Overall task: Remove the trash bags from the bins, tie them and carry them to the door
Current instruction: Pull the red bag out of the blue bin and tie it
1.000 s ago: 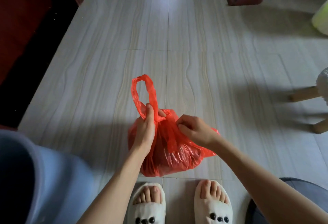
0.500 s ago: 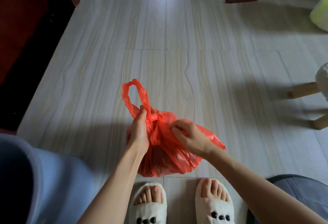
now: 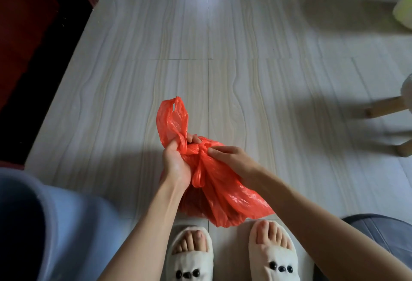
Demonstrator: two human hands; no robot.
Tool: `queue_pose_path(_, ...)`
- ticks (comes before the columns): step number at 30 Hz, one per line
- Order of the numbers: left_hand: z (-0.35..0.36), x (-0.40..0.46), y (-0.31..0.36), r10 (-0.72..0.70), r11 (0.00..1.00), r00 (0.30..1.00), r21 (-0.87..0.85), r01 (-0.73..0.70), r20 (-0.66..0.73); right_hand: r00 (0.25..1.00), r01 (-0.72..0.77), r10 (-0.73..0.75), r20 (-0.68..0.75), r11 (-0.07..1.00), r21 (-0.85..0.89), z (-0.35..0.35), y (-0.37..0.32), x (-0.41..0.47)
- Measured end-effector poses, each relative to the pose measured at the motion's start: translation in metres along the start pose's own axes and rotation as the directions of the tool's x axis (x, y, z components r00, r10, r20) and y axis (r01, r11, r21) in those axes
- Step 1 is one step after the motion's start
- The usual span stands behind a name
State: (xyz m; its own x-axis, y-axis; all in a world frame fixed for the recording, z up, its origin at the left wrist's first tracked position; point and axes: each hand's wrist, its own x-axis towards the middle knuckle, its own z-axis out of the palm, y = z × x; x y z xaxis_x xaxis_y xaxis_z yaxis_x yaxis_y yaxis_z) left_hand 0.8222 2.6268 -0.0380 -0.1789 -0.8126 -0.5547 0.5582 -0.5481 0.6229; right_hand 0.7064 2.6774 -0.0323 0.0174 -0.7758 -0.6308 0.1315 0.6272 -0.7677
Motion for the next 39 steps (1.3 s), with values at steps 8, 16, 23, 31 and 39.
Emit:
queue_pose_path(8, -0.004, 0.002, -0.006, -0.045, 0.992, 0.999, 0.119, 0.044, 0.004, 0.979, 0.090, -0.098, -0.180, 0.995, -0.052, 0.000, -0.005, 0.010)
queue_pose_path(16, -0.019, 0.013, 0.002, -0.103, 0.949, 0.981, 0.281, 0.146, -0.162, 0.874, 0.374, -0.381, -0.303, 0.924, -0.084, -0.014, -0.008, 0.005)
queue_pose_path(23, -0.032, -0.004, 0.015, 0.436, 0.469, 0.872, 0.883, -0.010, -0.222, 0.596, 0.243, -0.792, 0.133, 0.020, -0.970, -0.073, 0.005, 0.002)
queue_pose_path(31, -0.068, 0.006, 0.008, 0.257, 0.748, 0.779, 0.628, 0.214, -0.572, 0.720, -0.027, -0.685, -0.111, 0.132, -0.991, -0.107, 0.045, -0.003)
queue_pose_path(39, -0.098, 0.016, 0.004, 0.129, 0.824, 0.786, 0.506, 0.254, -0.604, 0.782, -0.140, -0.561, -0.273, 0.268, -0.953, -0.109, 0.062, -0.011)
